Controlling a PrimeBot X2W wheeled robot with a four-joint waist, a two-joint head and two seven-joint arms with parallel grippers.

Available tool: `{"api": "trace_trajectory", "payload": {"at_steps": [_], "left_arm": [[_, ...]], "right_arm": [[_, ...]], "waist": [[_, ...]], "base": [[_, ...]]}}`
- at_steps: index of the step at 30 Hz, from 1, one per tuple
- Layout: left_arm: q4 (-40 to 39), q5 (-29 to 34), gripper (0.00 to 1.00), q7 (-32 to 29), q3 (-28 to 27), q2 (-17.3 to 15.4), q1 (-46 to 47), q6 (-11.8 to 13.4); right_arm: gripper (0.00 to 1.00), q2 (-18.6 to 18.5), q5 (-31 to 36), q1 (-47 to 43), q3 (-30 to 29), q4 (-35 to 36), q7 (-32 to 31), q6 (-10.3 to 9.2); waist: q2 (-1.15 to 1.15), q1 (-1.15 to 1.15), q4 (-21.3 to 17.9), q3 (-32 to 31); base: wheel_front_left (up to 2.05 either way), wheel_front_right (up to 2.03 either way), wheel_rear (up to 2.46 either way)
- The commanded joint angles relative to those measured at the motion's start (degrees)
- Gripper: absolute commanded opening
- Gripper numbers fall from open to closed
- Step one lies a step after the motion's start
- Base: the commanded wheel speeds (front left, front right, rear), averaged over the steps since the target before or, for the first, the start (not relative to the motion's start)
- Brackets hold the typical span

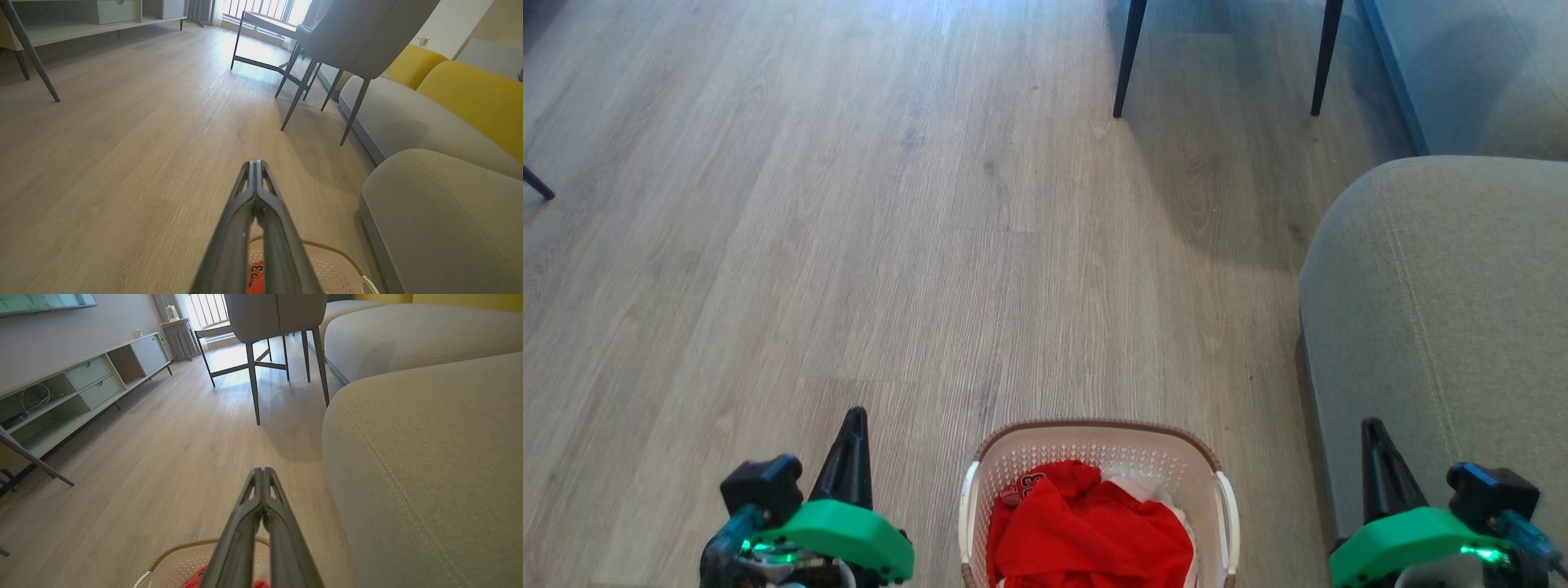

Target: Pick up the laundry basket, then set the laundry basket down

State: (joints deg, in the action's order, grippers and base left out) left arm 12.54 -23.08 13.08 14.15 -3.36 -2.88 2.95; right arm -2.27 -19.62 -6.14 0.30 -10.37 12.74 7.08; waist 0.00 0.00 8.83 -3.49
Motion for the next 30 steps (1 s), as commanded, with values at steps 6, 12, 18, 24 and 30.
{"api": "trace_trajectory", "payload": {"at_steps": [6, 12, 18, 24, 30], "left_arm": [[-1.47, -4.70, 0.00, -1.04, -1.66, -0.31, 3.65, -0.89], [-1.22, -8.48, 0.00, -1.88, -2.46, -0.44, 3.97, -1.43], [-1.01, -12.84, 0.00, -2.87, -3.44, -0.58, 4.34, -2.05], [-0.91, -16.57, 0.00, -3.75, -4.31, -0.67, 4.61, -2.58], [-0.78, -20.27, 0.00, -4.64, -5.20, -0.74, 4.88, -3.11]], "right_arm": [[0.00, -0.34, -4.83, 3.04, -0.57, 1.30, -1.10, 0.05], [0.00, -0.43, -8.66, 3.56, -0.82, 1.02, -2.03, 0.07], [0.00, -0.51, -13.10, 4.15, -1.13, 0.71, -3.13, 0.10], [0.00, -0.58, -16.92, 4.65, -1.41, 0.44, -4.08, 0.12], [0.00, -0.64, -20.72, 5.16, -1.70, 0.17, -5.03, 0.14]], "waist": [[0.00, 0.00, -0.50, 0.21], [0.00, 0.00, -0.96, 0.40], [0.00, 0.00, -1.49, 0.62], [0.00, 0.00, -1.96, 0.82], [0.00, 0.00, -2.42, 1.01]], "base": [[0.00, 0.00, 0.00], [0.00, 0.00, 0.00], [0.00, 0.00, 0.00], [0.00, 0.00, 0.00], [0.00, 0.00, 0.00]]}}
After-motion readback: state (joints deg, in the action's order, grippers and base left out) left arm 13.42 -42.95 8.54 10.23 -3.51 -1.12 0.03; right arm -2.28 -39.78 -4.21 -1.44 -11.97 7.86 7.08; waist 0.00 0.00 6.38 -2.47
